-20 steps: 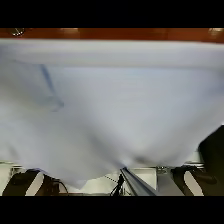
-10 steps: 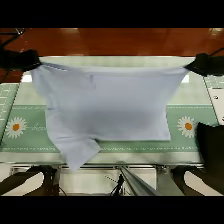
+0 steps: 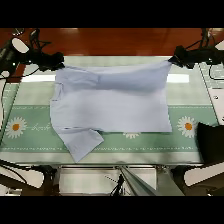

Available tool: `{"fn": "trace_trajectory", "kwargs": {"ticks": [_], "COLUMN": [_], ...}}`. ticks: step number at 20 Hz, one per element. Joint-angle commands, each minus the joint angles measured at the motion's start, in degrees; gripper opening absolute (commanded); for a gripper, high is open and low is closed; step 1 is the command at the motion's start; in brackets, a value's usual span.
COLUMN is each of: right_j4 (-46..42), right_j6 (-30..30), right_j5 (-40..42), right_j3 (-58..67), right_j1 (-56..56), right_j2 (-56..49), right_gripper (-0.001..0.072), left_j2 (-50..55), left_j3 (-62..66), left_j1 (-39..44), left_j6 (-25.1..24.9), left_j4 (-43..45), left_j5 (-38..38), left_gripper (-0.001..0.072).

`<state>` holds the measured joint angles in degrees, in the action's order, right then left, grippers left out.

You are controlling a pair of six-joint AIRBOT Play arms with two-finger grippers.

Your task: Fold the shirts.

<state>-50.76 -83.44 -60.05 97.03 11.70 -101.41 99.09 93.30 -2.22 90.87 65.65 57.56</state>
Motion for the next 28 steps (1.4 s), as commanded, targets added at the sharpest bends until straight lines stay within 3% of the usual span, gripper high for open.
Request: {"fn": "trace_trajectory", "kwargs": {"ticks": [1,7,11,14,15,16,17,18,23,26,28], "right_j4": [0.90,0.04,-13.35,-14.25,-14.08,-14.12,-14.25,-14.40,-16.63,-15.63,-11.78], "right_j6": [-0.83,4.74,2.47,2.67,2.43,1.60,0.85,0.90,0.28,0.48,3.69], "right_j5": [-3.08,-18.12,-22.16,-18.53,-17.05,-16.20,-16.44,-17.81,-23.87,-16.06,-10.71], "right_j3": [3.13,3.10,-0.13,-6.51,-8.24,-9.40,-9.53,-8.85,-7.19,-19.98,-31.95], "right_j1": [0.00,3.63,2.36,0.57,-0.02,-0.52,-0.83,-0.50,6.73,10.25,10.38], "right_j2": [-4.72,-1.70,-1.75,-1.77,-1.77,-1.77,-1.75,-1.53,6.19,16.59,23.41], "right_gripper": [0.0026,0.0026,0.0026,0.0026,0.0031,0.0132,0.0413,0.0621,0.0621,0.0620,0.0621], "left_j2": [2.38,1.62,1.62,1.95,1.95,1.95,1.81,1.53,-7.85,-16.57,-22.56], "left_j3": [1.40,5.51,-3.28,-10.12,-11.58,-12.15,-12.02,-11.47,-13.25,-24.70,-35.80], "left_j1": [-0.55,-4.48,-4.00,-3.56,-3.48,-3.45,-3.61,-4.07,-8.22,-10.51,-13.73], "left_j6": [-0.37,-8.15,-9.25,-9.22,-9.18,-9.05,-7.52,-6.69,-4.17,-0.20,-0.09], "left_j4": [-1.14,-1.09,0.31,2.86,2.84,2.89,2.99,3.34,6.62,18.88,21.49], "left_j5": [3.39,27.65,30.12,29.40,28.87,29.20,30.27,31.50,32.63,33.11,31.95], "left_gripper": [0.0019,0.0020,0.0019,0.0029,0.0126,0.0305,0.0641,0.0704,0.0704,0.0704,0.0704]}}
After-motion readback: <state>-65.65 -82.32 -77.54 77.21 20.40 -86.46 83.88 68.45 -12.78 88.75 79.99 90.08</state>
